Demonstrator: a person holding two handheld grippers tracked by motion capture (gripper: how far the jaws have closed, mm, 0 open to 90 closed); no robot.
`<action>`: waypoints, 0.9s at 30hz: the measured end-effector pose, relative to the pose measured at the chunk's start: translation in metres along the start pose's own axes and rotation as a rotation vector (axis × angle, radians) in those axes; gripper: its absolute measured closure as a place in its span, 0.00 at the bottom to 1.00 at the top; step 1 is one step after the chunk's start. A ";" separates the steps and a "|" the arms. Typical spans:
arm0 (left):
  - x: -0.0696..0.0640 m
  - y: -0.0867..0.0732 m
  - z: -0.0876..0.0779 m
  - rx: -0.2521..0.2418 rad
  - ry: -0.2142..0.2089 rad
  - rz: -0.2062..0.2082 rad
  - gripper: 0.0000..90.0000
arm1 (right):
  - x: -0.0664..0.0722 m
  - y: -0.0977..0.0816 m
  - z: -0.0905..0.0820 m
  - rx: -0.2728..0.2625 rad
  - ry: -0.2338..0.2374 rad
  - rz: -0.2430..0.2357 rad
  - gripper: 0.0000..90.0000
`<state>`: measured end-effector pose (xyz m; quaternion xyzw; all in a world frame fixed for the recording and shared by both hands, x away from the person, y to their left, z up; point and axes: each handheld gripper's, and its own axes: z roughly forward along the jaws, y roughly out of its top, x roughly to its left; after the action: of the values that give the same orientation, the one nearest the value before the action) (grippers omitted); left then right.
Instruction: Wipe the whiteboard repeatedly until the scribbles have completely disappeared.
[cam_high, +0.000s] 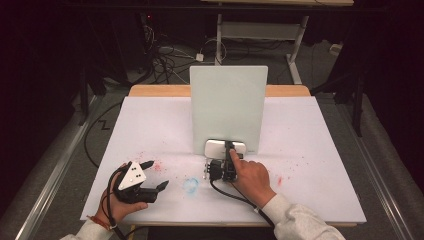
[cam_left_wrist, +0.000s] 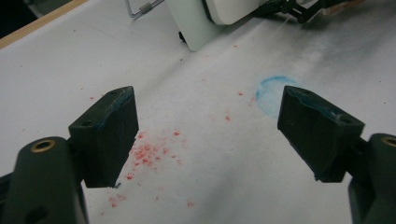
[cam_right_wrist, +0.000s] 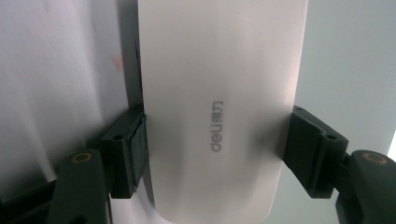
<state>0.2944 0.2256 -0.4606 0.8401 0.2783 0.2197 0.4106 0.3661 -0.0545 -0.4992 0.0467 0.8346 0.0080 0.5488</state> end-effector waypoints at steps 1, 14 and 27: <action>0.000 0.000 0.000 0.000 0.001 0.000 0.22 | -0.001 -0.005 0.000 0.014 0.002 0.001 0.35; 0.000 0.001 -0.001 -0.010 0.006 0.006 0.22 | -0.019 -0.040 0.001 0.075 0.012 0.086 0.35; 0.000 0.002 -0.002 -0.010 0.012 0.013 0.22 | -0.050 -0.077 -0.014 -0.084 0.076 0.328 0.35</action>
<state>0.2936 0.2254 -0.4580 0.8385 0.2740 0.2289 0.4117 0.3677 -0.1348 -0.4526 0.1589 0.8349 0.1338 0.5097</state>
